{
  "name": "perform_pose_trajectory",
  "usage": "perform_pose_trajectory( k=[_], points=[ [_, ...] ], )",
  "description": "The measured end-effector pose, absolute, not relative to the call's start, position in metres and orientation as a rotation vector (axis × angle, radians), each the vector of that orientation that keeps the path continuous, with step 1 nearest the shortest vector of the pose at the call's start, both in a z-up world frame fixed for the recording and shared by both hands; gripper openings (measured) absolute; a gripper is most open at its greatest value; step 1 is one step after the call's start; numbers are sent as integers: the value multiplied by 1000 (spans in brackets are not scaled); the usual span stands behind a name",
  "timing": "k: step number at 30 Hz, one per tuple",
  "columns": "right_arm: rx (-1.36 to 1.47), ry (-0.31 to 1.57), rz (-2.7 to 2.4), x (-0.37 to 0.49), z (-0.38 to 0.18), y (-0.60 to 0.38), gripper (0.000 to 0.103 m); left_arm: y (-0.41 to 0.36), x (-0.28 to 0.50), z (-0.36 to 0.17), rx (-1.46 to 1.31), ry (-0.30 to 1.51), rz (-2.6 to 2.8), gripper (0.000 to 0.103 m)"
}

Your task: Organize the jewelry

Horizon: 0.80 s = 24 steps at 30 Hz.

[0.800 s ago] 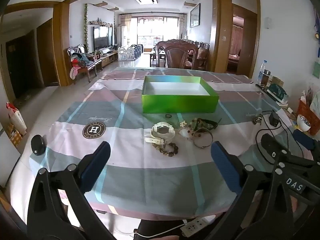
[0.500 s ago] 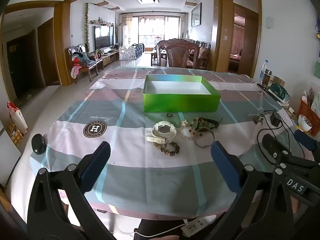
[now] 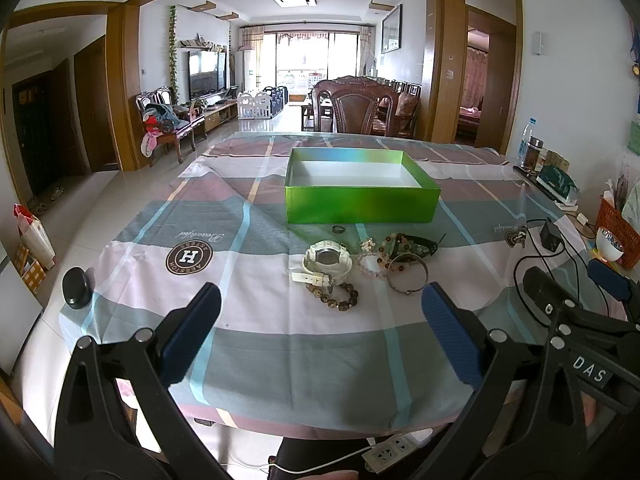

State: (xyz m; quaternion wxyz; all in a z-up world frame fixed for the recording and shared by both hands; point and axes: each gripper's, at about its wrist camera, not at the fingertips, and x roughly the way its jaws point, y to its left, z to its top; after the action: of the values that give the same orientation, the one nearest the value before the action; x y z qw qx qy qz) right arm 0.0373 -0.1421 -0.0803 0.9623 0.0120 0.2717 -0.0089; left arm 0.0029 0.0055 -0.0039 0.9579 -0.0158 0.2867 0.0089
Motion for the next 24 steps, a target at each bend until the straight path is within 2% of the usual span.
perform_pose_trajectory(
  k=[24],
  points=[
    [28, 547, -19, 37, -80, -143, 100, 5, 3, -5, -27, 585, 19, 99]
  ],
)
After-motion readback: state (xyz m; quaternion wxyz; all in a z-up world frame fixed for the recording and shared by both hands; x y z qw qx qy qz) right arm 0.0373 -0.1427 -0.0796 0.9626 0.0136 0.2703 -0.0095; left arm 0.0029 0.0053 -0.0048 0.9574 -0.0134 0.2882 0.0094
